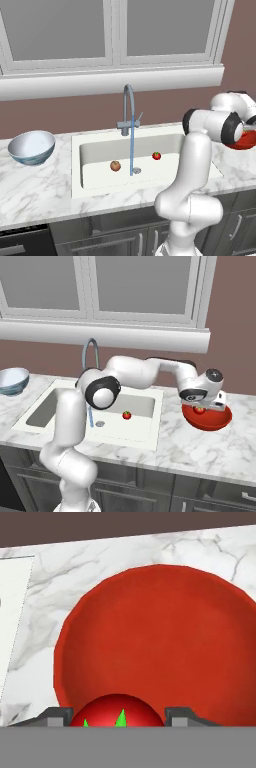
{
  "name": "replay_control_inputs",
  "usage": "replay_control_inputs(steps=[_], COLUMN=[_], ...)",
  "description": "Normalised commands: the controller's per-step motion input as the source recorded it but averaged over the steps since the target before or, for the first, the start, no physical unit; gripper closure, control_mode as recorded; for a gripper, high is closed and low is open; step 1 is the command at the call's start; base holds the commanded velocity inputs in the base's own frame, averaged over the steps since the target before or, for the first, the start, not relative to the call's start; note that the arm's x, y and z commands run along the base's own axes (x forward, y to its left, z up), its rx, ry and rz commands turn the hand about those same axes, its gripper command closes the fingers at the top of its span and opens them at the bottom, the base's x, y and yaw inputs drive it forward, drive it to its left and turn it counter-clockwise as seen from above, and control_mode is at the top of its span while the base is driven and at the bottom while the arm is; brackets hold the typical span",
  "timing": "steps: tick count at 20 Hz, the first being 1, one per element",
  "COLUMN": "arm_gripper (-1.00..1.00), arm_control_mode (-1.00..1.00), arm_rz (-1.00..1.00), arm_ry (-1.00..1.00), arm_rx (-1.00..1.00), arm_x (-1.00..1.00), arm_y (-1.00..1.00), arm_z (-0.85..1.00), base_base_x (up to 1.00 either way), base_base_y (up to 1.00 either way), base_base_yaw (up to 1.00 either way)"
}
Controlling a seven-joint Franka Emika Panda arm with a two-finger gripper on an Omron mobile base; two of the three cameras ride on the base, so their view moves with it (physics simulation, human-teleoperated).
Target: Pick the tomatos from the sink and place them in one bowl. Place the peach in the other bowl. Then turn off the sink faucet.
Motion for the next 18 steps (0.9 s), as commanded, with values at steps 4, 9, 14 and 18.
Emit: replay_control_inputs(steps=[4, 9, 14, 18], arm_gripper=[1.0, 1.0, -1.0, -1.0], arm_control_mode=[-1.0, -1.0, -1.0, -1.0], arm_rz=[0.01, 0.01, 0.01, 0.01], arm_ry=[0.0, 0.0, 0.02, 0.01], arm_rx=[0.0, 0.0, 0.0, 0.0], arm_x=[0.27, 0.27, 0.26, 0.09], arm_y=[-0.02, -0.05, -0.11, -0.35], arm_z=[-0.32, -0.27, -0.23, -0.06], base_base_x=[0.0, 0.0, 0.0, 0.0], base_base_y=[0.0, 0.0, 0.0, 0.0], base_base_yaw=[0.0, 0.0, 0.0, 0.0])
